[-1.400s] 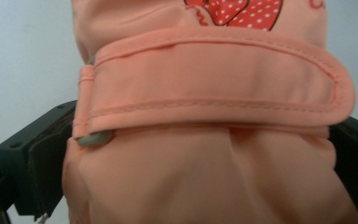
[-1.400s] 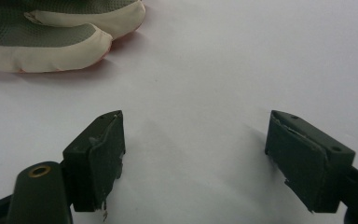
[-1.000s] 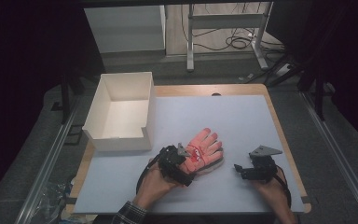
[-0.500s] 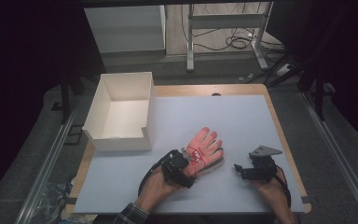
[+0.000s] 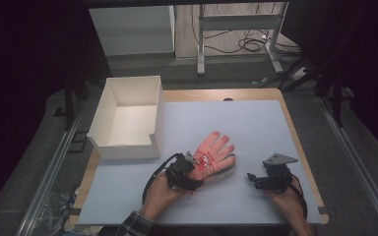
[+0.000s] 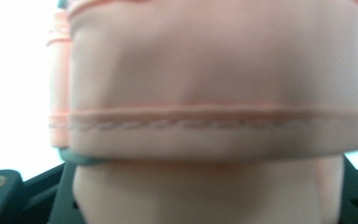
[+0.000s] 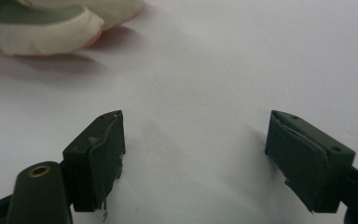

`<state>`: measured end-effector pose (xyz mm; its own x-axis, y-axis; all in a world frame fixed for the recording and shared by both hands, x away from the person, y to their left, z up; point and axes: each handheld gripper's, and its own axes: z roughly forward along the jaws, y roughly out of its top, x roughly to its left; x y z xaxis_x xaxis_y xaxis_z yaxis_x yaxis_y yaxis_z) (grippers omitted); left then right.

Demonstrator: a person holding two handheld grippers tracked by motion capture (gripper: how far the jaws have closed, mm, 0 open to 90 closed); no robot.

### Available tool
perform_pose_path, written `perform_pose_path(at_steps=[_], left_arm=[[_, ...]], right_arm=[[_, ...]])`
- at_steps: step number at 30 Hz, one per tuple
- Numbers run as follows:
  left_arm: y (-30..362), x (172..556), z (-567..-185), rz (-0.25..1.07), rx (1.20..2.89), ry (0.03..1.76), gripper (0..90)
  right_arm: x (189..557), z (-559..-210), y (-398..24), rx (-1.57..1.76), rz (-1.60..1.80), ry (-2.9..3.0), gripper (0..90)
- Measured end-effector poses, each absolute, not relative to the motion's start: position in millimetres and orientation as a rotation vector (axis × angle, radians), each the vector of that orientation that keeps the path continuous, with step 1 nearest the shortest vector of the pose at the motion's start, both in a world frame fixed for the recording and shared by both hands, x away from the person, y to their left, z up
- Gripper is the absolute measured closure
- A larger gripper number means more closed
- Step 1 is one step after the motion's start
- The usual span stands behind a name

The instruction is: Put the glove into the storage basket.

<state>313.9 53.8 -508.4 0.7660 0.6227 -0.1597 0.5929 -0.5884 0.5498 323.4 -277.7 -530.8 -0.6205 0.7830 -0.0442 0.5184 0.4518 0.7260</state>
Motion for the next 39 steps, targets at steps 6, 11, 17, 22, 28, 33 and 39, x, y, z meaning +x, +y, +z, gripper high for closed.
perform_pose_path(at_steps=[6, 11, 17, 22, 28, 33, 39], left_arm=[[57, 321, -500, 0.107, 2.344, 0.933, 45.7], [59, 328, -488, 0.131, 2.337, 0.939, 45.5], [62, 342, -472, 0.142, 2.315, 0.973, 45.3], [62, 354, -457, 0.167, 2.301, 1.001, 45.1], [61, 368, -441, 0.187, 2.289, 1.023, 44.8], [61, 378, -428, 0.203, 2.278, 1.044, 44.5], [65, 391, -413, 0.224, 2.281, 1.073, 44.3]], right_arm=[[323, -531, -278, 1.102, 0.976, 2.333, 20.1], [323, -531, -278, 1.101, 0.976, 2.333, 20.2], [323, -531, -278, 1.1, 0.976, 2.333, 20.2], [323, -531, -278, 1.1, 0.976, 2.333, 20.2], [323, -531, -278, 1.099, 0.976, 2.333, 20.2], [323, -531, -278, 1.098, 0.977, 2.334, 20.2], [323, -531, -278, 1.098, 0.98, 2.331, 20.2]])
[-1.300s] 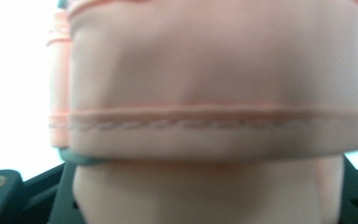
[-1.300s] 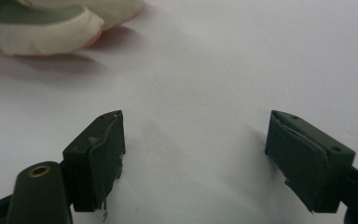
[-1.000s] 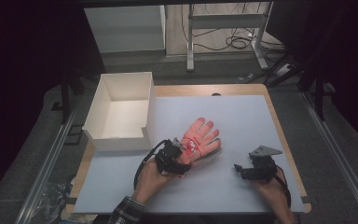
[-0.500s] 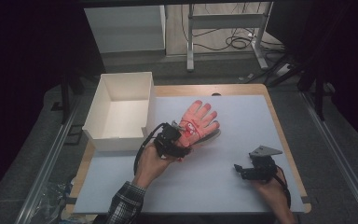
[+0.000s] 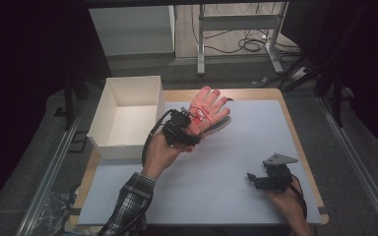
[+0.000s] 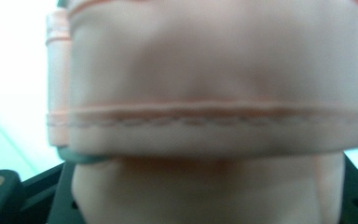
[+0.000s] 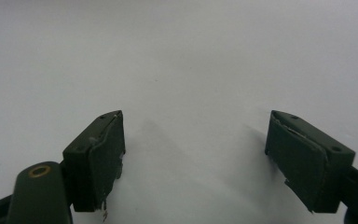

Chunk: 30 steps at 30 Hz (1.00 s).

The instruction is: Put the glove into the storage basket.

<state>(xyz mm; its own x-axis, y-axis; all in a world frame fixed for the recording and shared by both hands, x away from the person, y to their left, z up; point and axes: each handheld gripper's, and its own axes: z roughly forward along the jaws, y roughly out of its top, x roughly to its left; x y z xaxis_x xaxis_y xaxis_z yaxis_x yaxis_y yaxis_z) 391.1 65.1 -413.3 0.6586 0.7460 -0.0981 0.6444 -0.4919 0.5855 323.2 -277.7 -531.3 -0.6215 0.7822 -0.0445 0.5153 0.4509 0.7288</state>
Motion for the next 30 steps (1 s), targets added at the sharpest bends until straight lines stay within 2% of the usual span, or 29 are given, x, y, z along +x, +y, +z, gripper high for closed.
perform_pose_path(at_steps=[12, 30], left_arm=[[90, 414, -386, 0.281, 2.23, 1.163, 44.1], [152, 436, -359, 0.408, 2.104, 1.384, 43.6]], right_arm=[[323, -531, -278, 1.096, 0.981, 2.331, 20.2], [323, -531, -278, 1.095, 0.981, 2.329, 20.2]])
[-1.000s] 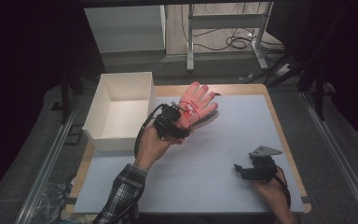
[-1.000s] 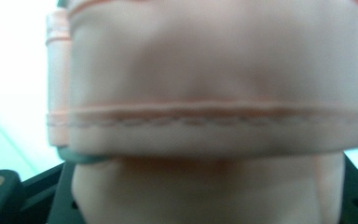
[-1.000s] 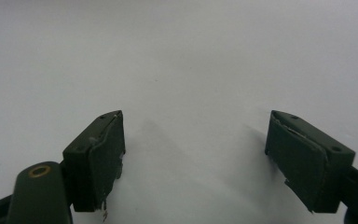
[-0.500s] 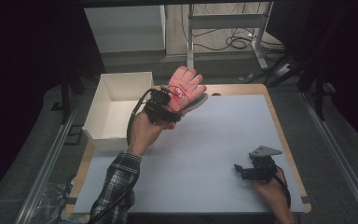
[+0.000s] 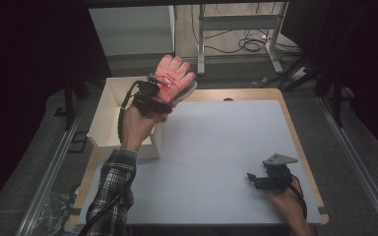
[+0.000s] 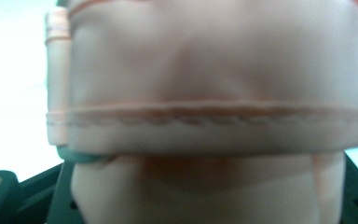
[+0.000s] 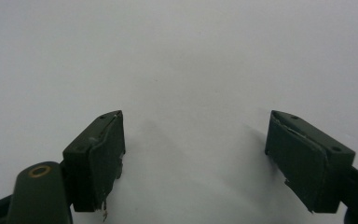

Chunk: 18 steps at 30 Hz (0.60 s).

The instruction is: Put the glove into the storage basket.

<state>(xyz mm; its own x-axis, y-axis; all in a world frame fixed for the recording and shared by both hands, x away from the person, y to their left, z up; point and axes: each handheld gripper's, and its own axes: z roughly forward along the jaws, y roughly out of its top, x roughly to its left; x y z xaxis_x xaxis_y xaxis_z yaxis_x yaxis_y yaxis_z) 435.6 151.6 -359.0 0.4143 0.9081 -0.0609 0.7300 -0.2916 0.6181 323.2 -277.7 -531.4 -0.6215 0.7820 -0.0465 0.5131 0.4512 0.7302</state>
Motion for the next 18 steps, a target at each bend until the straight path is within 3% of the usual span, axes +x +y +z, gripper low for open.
perform_pose_path(at_steps=[18], left_arm=[[214, 439, -373, 0.488, 1.974, 1.61, 42.8]], right_arm=[[323, -531, -278, 1.095, 0.981, 2.329, 20.2]])
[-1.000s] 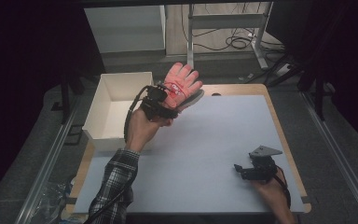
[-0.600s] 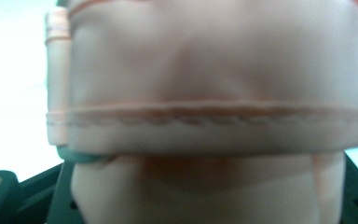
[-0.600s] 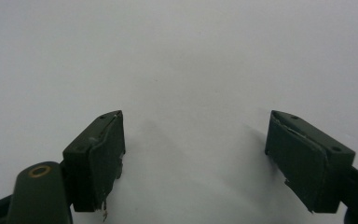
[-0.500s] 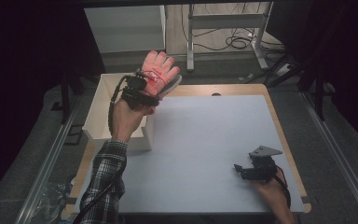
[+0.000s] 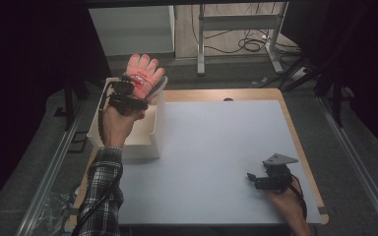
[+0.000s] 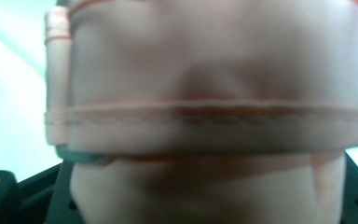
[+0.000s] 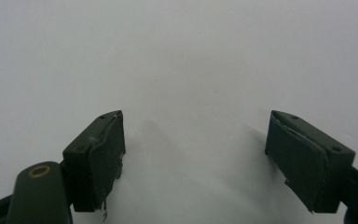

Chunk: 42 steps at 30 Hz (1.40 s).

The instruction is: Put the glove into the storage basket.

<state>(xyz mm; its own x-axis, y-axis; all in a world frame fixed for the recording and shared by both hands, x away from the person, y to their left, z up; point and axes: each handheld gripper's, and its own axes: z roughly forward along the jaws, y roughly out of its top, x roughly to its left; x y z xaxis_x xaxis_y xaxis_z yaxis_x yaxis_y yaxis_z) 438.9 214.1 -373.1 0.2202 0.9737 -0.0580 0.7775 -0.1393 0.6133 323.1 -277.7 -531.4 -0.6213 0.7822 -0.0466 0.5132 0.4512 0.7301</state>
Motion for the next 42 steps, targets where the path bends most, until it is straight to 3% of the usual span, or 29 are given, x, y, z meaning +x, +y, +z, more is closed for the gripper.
perform_pose_path(at_steps=[10, 25, 42], left_arm=[[232, 441, -407, 0.489, 1.95, 1.706, 42.0], [222, 452, -459, 0.44, 2.01, 1.782, 40.2], [207, 478, -474, 0.365, 2.111, 1.87, 33.6]], right_arm=[[323, -531, -278, 1.093, 0.979, 2.328, 20.2], [323, -531, -278, 1.092, 0.98, 2.327, 20.1], [323, -531, -278, 1.093, 0.98, 2.327, 20.2]])
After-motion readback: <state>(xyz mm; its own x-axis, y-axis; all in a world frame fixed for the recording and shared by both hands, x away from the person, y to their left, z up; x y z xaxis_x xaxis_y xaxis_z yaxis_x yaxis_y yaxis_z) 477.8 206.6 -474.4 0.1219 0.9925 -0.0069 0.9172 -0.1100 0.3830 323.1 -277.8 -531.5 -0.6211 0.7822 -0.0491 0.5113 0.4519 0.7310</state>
